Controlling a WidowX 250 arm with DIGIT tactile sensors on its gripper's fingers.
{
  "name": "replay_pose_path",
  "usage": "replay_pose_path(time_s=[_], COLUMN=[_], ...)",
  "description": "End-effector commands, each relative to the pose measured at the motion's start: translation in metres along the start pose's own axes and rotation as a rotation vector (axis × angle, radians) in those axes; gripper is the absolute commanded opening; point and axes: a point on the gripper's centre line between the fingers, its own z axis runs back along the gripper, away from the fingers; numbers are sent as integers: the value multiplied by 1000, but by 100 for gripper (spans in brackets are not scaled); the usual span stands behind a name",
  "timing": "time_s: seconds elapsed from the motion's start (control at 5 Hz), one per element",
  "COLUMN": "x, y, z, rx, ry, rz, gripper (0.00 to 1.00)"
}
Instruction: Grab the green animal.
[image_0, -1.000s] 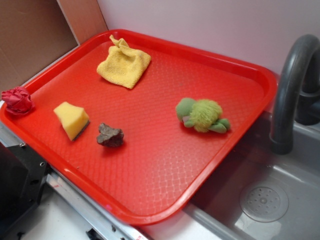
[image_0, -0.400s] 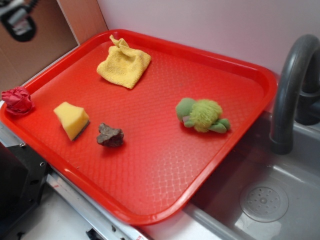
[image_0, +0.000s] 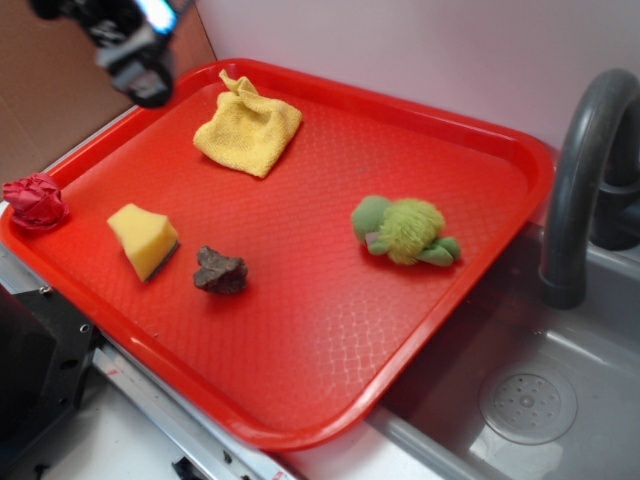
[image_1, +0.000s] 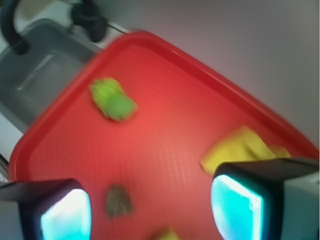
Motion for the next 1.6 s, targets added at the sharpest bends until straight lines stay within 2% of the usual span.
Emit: replay_pose_path(time_s=[0.0, 0.2, 0.4, 0.6, 0.8, 1.0, 1.2, 1.4], x=[57, 66, 72, 70, 66, 61, 59, 59], y=[-25, -31, -37, -33, -35, -39, -41, -37], z=[-53, -71, -95, -117, -138, -156, -164, -158], rx=[-16, -39, -46, -47, -63, -54, -55, -63], ry=[-22, -8, 41, 98, 148, 210, 257, 236], rz=[-310, -358, -408, -391, -416, -428, -458, -460], gripper=[100, 100, 100, 100, 100, 100, 36, 0])
